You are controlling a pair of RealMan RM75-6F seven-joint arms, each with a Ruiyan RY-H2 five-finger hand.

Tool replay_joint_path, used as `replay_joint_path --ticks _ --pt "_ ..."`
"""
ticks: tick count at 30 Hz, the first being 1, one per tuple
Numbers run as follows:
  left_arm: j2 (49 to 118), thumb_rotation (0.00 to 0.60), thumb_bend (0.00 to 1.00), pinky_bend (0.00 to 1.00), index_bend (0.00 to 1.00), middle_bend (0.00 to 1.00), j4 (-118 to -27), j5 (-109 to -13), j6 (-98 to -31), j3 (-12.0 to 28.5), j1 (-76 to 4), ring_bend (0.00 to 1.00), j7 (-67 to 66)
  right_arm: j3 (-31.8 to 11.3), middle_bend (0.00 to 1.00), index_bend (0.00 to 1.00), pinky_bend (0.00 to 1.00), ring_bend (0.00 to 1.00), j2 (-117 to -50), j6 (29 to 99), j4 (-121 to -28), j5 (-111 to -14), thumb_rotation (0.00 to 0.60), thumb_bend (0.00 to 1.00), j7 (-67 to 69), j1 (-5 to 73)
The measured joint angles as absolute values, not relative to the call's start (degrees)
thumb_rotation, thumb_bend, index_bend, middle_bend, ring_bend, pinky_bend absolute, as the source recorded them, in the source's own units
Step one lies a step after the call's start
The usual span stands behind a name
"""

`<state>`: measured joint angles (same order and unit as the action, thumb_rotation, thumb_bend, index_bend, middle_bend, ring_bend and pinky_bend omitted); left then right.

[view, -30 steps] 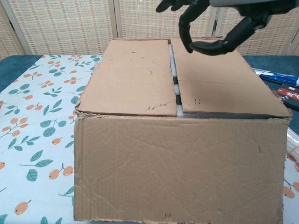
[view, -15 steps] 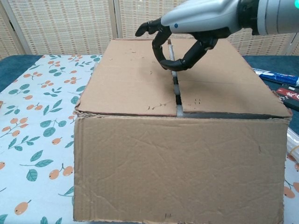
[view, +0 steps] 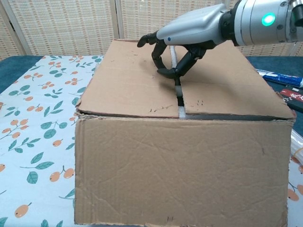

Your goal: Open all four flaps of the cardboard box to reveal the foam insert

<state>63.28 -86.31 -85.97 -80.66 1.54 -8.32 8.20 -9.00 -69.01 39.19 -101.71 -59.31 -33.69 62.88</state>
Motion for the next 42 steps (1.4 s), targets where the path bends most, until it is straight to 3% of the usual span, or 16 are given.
replay_joint_path --ticks 13,25,42 --pt "63.48 0.600 0.30 0.00 0.00 0.00 -86.43 -85.68 -80.83 1.60 -8.17 0.00 6.67 -7.49 0.02 0.65 0.00 0.02 -65.18 43.05 -104.27 -59.02 0.264 0.63 -34.34 62.40" --pt "63.61 0.600 0.30 0.00 0.00 0.00 -86.97 -85.89 -81.25 1.54 -8.02 0.00 4.97 -7.54 0.02 0.65 0.00 0.02 -56.14 49.94 -111.00 -61.27 0.266 0.63 -32.83 58.01" --pt "64.50 0.600 0.30 0.00 0.00 0.00 -87.75 -86.42 -80.59 1.13 -8.46 0.00 1.34 -5.02 0.02 0.65 0.00 0.02 -35.88 65.92 -122.37 -74.60 0.263 0.63 -25.21 39.65"
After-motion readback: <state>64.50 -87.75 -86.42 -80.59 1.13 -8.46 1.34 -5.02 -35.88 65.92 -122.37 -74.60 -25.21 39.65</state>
